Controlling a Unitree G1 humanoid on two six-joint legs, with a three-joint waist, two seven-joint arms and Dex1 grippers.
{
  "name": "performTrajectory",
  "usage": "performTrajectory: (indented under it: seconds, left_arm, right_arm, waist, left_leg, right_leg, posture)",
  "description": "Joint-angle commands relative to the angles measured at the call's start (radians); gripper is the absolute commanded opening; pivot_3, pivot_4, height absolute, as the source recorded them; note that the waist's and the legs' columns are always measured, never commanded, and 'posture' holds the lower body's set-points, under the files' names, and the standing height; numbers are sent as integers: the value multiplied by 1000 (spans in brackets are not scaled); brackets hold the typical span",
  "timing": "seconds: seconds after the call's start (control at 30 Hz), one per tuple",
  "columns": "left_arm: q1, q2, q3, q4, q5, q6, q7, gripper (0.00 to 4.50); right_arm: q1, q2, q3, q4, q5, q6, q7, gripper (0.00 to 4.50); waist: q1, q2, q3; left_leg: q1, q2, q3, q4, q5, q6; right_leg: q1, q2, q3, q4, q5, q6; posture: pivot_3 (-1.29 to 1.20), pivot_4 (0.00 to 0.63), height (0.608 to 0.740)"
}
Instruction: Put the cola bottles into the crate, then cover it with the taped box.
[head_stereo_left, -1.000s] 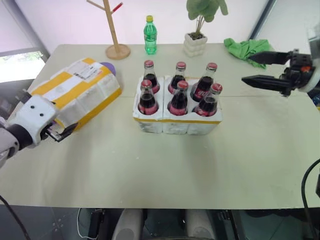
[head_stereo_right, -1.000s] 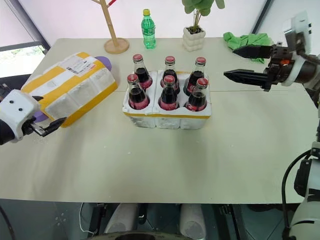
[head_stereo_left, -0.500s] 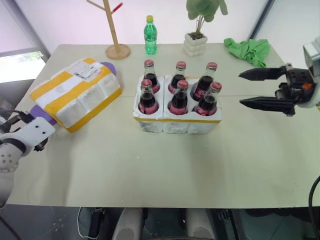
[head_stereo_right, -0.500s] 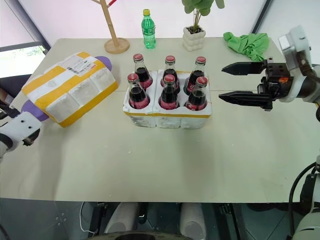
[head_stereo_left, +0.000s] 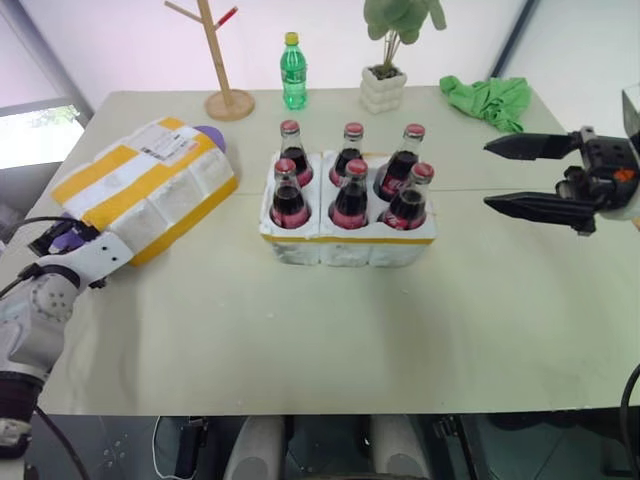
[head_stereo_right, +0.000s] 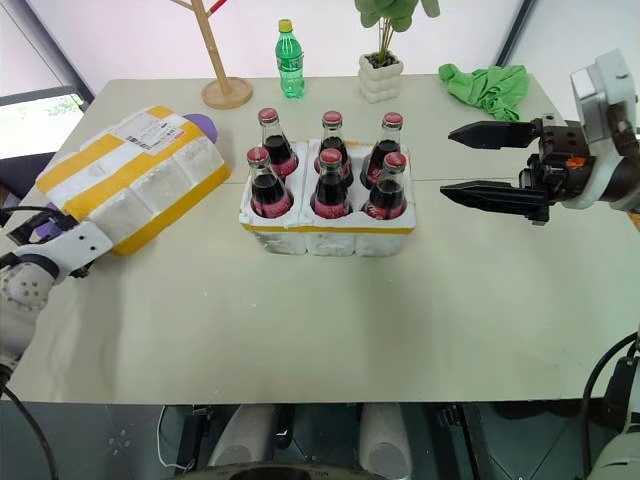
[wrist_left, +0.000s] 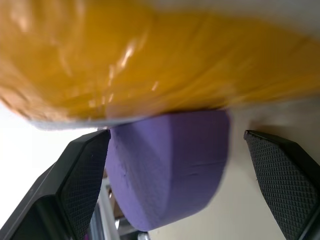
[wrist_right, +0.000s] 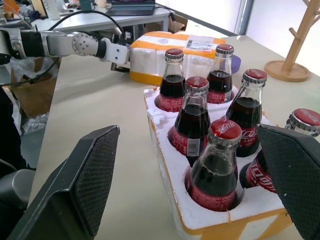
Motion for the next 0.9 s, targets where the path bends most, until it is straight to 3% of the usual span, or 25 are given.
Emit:
performTrajectory:
  seconds: [0.03,0.1,0.23,0.3,0.57,0.9]
  left_arm:
    - [-57,-11,-8,73,28,-28,51,3964]
    - [-77,-15,-11,96,33,-43,63,3258]
    - [-91,-10,-16,116,44,-62,78,1270]
    - [-93,-7,-12,118,49,-64,87,634]
    - [-71,22,28,78,46,-53,92,596]
    - [-49,157,137,-28,6,-60,39,596]
  right_arm:
    - [-7,-21,-38,-31,25,1,-11,4500]
    - [-5,-21,-38,-34,29,3,-15,4500]
    - [3,-17,-38,-42,34,5,-26,4500]
    - [8,-15,-37,-44,33,2,-29,4500]
    - [9,-14,-23,-41,30,-6,-40,4500]
    - [17,-30,-29,8,4,-4,-51,4500]
  waist:
    - [0,0,0]
    - [1,0,0]
    - [1,0,-1]
    - [1,0,-1]
    - [1,0,-1]
    - [0,0,-1]
  left_leg:
    - [0,0,0,0,0,0]
    - [0,0,0,0,0,0]
    - [0,0,1,0,0,-1]
    - [0,0,1,0,0,-1]
    - [0,0,2,0,0,-1]
    - [0,1,2,0,0,-1]
  right_leg:
    - [0,0,0,0,1,0]
    - [0,0,0,0,1,0]
    - [0,0,1,0,1,0]
    - [0,0,1,0,1,1]
    - [0,0,2,0,1,1]
    - [0,0,2,-1,1,1]
  posture:
    - [0,150,740]
    - [0,150,740]
    - [0,150,740]
    - [0,150,740]
    - [0,150,740]
    - [0,150,740]
